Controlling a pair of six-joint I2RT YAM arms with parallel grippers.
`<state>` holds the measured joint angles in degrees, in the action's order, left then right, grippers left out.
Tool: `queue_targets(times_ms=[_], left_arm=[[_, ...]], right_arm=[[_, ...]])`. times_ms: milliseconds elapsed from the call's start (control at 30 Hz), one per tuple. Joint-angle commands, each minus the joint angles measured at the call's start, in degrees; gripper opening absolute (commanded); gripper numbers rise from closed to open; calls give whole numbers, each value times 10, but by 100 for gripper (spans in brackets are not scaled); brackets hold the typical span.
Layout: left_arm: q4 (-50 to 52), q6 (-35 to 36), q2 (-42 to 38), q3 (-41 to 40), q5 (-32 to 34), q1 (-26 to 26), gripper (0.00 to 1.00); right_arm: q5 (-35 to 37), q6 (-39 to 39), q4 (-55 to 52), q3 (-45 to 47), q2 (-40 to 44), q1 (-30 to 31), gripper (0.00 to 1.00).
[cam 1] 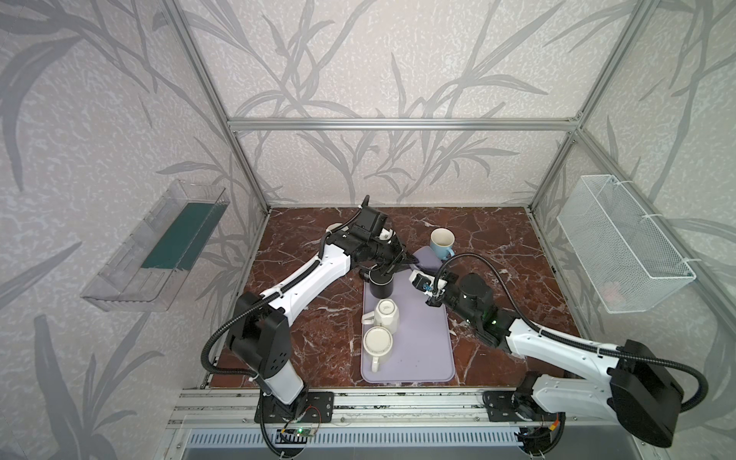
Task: Turn the mug right side up
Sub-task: Pass the mug, then place the mug at the top-center of the table.
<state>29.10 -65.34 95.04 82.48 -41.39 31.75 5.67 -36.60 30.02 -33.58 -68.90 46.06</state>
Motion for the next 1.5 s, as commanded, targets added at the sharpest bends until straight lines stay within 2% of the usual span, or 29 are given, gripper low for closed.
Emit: queue_targets(times_ms=[0, 133, 433, 767, 933, 1167, 1333, 1467], left_arm=[[-12, 39, 9, 20, 2, -2, 0], [2, 66, 20, 33, 20, -5, 0], [25, 130, 53, 75, 53, -14, 0], [120, 294, 87, 170, 206, -15, 0], [96, 341, 88, 177, 272, -16, 0], [51, 409, 88, 172, 370, -17, 0], [0, 453, 83, 146, 452, -17, 0], [-65, 492, 70, 92, 508, -17, 0]], right_arm=[[16, 26, 1, -11, 3, 2, 26], [19, 37, 0, -3, 16, 1, 31], [76, 80, 6, 20, 62, -15, 31], [112, 127, -60, 52, 204, -30, 32], [119, 145, -96, 70, 274, -31, 31], [113, 152, -123, 81, 322, -31, 30], [113, 157, -137, 84, 341, -31, 29], [118, 159, -148, 87, 361, -31, 29]])
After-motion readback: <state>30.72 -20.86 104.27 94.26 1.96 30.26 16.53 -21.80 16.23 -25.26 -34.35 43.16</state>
